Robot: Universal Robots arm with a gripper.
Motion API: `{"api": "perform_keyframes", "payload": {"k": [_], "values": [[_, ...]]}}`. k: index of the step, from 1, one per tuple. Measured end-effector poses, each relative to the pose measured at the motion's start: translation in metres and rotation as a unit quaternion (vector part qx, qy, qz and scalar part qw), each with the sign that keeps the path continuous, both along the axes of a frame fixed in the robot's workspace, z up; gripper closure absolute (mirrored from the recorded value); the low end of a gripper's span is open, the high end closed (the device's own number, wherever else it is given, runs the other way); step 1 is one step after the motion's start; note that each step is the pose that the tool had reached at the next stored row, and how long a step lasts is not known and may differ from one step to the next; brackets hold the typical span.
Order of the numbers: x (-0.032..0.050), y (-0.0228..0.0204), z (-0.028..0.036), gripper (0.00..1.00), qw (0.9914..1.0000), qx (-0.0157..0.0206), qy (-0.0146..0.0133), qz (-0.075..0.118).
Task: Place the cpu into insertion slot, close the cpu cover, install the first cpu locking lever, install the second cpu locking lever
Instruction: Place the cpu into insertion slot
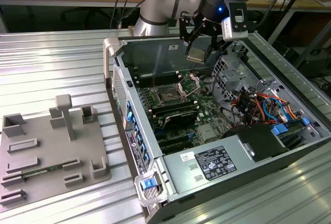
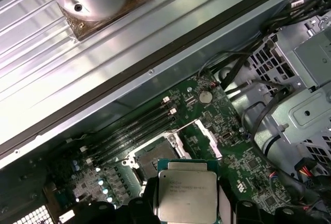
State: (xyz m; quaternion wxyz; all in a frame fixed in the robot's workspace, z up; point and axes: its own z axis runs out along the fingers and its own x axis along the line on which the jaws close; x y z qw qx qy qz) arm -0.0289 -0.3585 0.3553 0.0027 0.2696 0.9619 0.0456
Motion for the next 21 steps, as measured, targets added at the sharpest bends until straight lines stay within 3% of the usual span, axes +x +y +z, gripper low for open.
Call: {"api": "perform_keyframes", "payload": {"k": [11, 21], "values": [[-0.0011, 0.0000, -0.0009, 0.45, 0.99914, 0.0000, 0.0000, -0.041], [-0.0016, 0.0000, -0.0016, 0.45, 0.99743, 0.0000, 0.0000, -0.072]]}}
